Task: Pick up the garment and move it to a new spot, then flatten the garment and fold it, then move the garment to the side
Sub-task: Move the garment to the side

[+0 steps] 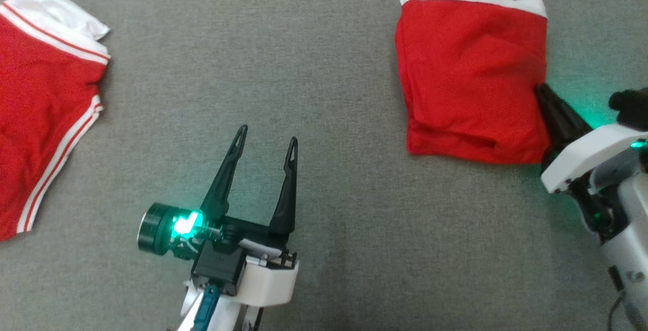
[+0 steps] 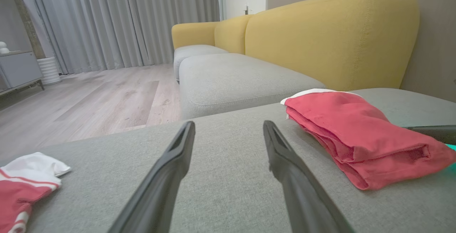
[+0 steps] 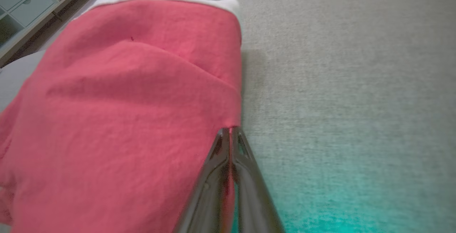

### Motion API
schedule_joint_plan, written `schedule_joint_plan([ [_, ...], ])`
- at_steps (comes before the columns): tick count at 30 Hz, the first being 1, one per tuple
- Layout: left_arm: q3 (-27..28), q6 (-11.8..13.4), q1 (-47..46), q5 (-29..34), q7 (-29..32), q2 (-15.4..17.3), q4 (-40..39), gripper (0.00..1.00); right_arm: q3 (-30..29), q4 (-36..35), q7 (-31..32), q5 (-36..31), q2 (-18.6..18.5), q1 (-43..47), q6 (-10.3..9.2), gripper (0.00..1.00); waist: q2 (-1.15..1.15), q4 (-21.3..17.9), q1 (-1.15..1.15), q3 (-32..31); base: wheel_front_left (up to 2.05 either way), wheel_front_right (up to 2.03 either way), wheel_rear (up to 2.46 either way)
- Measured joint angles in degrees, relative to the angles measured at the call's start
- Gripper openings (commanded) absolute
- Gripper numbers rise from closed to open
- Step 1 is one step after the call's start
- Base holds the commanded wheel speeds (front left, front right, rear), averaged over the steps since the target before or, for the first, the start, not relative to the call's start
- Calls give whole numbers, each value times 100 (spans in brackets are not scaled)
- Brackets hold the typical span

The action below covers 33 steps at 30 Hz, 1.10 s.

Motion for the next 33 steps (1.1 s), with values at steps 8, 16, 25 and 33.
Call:
schedule_joint_plan([
  [8,-47,1,-248,-8,0,32,1,100,-16,-99,-142,182,-548,-329,0,0,0,-218,0,259,0,0,0],
  [16,-73,3,-486,-8,0,120,-16,100,-676,-40,-151,148,-1238,-534,0,0,0,-373,0,632,0,0,0],
  [25,-140,-33,-944,-82,0,174,-104,100,-2056,287,131,-289,-1905,-773,0,0,0,-464,1,1255,0,0,0],
  [33,-240,-137,-1402,-54,-7,208,-122,100,-2796,-93,403,-1099,-2070,-842,1,0,0,-504,1,1722,0,0,0],
])
